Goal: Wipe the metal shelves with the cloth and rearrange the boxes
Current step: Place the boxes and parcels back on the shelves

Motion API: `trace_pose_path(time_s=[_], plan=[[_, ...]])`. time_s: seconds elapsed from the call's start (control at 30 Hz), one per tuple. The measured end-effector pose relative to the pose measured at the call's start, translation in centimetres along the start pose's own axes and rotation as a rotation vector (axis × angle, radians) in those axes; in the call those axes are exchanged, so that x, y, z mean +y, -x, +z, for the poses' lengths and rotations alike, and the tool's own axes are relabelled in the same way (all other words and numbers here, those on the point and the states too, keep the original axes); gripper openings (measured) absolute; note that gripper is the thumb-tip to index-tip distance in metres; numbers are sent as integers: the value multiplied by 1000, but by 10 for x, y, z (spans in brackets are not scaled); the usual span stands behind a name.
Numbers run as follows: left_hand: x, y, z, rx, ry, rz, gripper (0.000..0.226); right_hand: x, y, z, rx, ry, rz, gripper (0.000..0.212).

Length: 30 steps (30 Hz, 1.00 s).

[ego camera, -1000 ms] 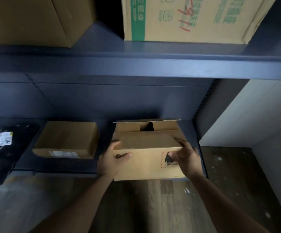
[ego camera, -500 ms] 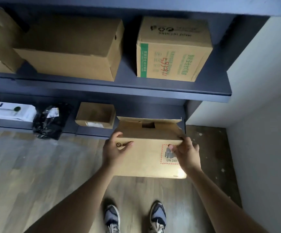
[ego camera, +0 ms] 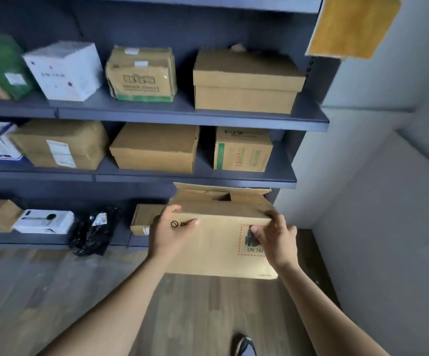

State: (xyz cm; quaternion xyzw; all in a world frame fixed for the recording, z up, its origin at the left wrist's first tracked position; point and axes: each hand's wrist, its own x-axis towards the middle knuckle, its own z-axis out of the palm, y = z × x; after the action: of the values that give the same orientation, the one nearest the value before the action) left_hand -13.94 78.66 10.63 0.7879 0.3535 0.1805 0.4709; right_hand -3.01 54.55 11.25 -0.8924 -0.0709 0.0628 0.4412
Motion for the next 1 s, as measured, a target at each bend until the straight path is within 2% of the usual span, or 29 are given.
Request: trace_pose_path(time_s=[0.2, 0.47, 1.0], plan=[[85, 27, -96, 73, 102, 172, 52, -109, 49, -58, 129, -56, -204, 57], [171, 47, -183, 164, 190, 381, 52, -199, 77, -101, 253, -166, -383, 53], [269, 19, -249, 244, 257, 608, 52, -308, 62, -157, 386, -193, -589, 55]])
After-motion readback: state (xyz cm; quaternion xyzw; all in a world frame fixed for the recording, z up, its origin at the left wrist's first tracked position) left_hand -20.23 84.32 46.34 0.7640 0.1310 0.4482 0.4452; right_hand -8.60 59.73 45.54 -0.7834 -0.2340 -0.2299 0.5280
